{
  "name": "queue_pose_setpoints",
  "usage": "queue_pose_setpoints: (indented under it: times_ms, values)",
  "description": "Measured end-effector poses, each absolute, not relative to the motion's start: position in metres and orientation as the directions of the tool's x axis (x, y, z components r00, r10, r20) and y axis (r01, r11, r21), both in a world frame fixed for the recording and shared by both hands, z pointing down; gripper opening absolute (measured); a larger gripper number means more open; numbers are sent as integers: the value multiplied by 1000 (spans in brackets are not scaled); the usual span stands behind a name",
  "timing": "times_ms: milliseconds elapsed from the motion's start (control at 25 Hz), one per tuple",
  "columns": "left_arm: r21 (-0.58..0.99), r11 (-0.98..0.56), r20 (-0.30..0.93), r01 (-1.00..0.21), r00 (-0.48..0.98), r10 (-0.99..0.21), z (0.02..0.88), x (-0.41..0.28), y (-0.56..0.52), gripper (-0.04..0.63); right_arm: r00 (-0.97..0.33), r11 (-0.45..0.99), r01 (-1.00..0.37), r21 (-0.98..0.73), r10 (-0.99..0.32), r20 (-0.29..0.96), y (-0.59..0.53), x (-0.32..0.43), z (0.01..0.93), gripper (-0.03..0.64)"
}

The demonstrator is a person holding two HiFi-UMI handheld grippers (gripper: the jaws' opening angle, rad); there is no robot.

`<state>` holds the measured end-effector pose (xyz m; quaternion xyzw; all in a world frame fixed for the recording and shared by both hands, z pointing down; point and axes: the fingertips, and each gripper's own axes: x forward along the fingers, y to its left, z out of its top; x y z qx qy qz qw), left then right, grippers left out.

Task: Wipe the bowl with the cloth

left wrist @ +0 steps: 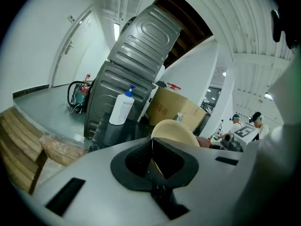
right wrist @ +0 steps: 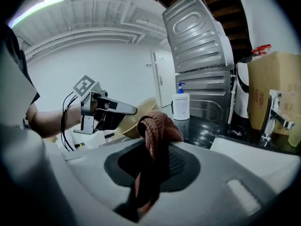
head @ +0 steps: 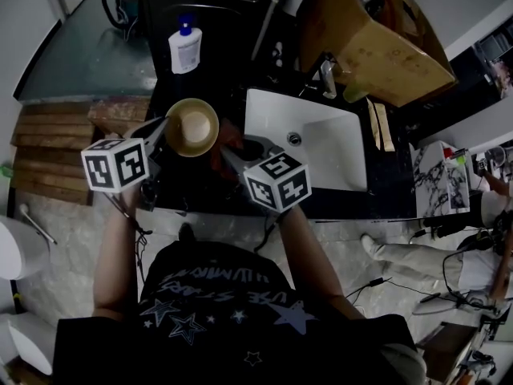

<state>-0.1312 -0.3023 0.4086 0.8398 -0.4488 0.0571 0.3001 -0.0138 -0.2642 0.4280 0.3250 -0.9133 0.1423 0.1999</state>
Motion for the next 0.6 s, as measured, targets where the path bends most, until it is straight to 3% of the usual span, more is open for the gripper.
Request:
queue_pose_setpoints:
  times_ms: [320,600]
  values:
    - [407,-557,420,-724,690,-590,417,-126,-291,17,-739,803,-595,-30,-532,414,-275,-16,415,67]
    - [397,-664,448,-634,765,-463,418,-124,-283,18,-803,873,-487,0,-449,391,-284,-36,411,67]
